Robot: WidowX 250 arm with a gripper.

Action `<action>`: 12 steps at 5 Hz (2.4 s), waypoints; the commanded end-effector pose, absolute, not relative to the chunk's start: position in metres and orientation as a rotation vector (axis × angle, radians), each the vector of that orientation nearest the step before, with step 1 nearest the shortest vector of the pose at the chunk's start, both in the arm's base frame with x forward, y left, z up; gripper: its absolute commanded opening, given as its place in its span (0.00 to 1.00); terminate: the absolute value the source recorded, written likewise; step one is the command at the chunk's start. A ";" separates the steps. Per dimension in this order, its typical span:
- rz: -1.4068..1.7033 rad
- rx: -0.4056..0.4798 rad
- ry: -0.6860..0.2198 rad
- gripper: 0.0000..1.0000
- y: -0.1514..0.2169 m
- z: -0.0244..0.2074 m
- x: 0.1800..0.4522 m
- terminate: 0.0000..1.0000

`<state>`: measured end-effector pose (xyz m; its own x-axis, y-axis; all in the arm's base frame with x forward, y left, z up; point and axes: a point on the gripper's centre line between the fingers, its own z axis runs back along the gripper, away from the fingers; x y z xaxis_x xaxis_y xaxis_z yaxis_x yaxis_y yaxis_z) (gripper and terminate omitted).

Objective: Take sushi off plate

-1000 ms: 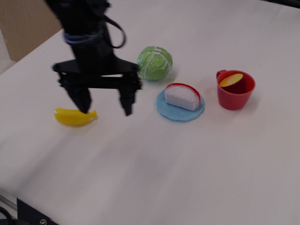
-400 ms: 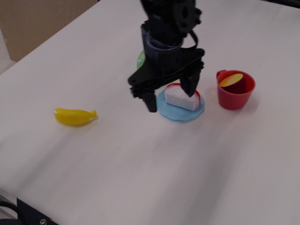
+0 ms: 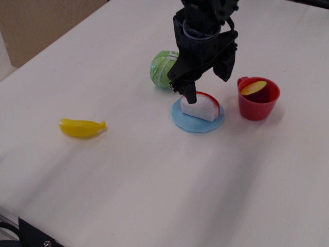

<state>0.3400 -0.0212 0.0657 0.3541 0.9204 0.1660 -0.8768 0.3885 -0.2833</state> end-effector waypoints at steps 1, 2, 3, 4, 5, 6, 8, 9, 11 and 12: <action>1.236 -0.202 -0.298 1.00 -0.005 0.066 0.361 0.00; 1.269 -0.176 -0.263 1.00 -0.005 0.062 0.359 0.00; 1.288 -0.150 -0.222 1.00 -0.001 0.053 0.358 0.00; 1.289 -0.133 -0.199 1.00 -0.002 0.043 0.358 0.00; 1.284 -0.125 -0.199 1.00 -0.002 0.035 0.360 0.00; 1.277 -0.127 -0.221 1.00 -0.002 0.036 0.361 0.00; 1.257 -0.085 -0.231 0.00 0.004 0.060 0.359 0.00; 1.250 -0.077 -0.260 0.00 0.014 0.084 0.347 0.00; 1.328 -0.032 -0.249 0.00 0.063 0.085 0.301 0.00; 1.367 -0.012 -0.254 0.00 0.096 0.079 0.287 0.00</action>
<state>0.2827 0.0833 0.0592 0.1865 0.9717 0.1451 -0.9731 0.2031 -0.1089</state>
